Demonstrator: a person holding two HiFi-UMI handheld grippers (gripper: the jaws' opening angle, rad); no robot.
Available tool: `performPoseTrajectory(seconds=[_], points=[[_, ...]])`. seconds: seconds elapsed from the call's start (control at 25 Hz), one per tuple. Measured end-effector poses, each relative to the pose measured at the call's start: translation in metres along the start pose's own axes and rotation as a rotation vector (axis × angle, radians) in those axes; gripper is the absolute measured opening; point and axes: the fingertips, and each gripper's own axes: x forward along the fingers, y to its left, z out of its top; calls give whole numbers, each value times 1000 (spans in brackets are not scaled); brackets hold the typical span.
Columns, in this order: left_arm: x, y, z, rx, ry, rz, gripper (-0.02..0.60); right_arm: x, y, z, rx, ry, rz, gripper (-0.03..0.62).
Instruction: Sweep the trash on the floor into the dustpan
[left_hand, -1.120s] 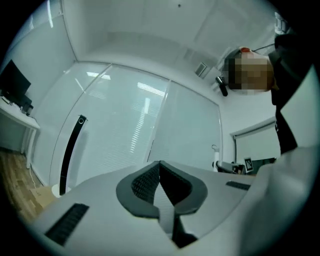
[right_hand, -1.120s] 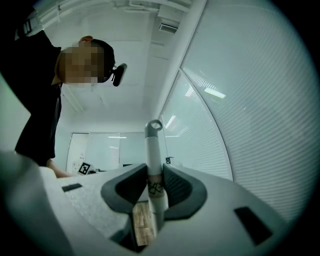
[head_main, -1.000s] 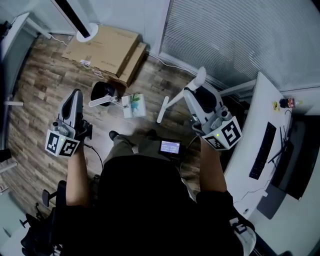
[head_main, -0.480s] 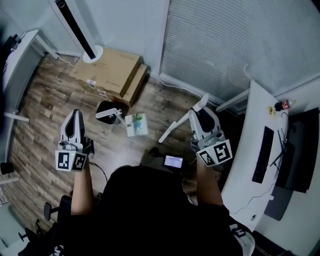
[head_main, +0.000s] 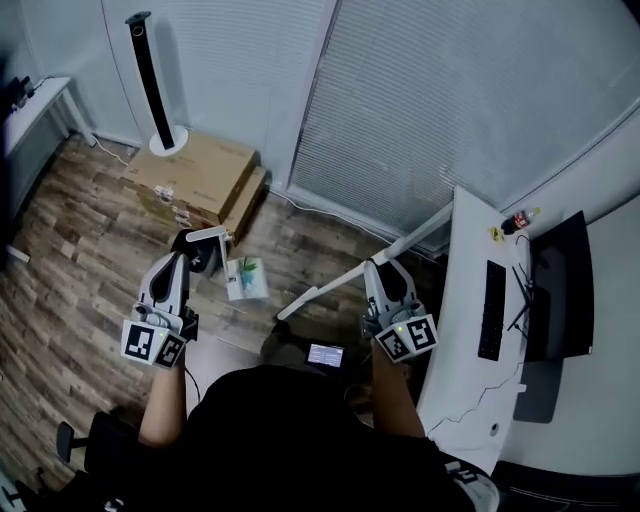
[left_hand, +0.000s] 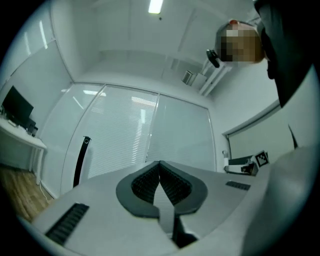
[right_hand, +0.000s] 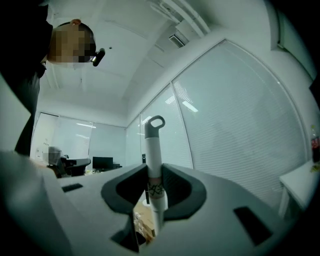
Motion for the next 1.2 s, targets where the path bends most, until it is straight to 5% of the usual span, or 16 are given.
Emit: performPoseTrajectory(seconds=[0.2,0.4,0.6,1.0,1.2], points=[[-65,-37,-1,107,62,-36,-5,-42,46,-2,10,23,-5,95],[-122,-47,-20,3,99,7,-5,-79,84,-14,29,65,-11,95],[-169,-54,-34,18,121,56,-5,-103,118,-36,79,117,19,95],[-214,-81,-36,38,172,118,-5,-128,163,-43,121,105,235,95],[-205,-112,-45,55,196,86,-5,-158,148,-31,102,73,234,94]])
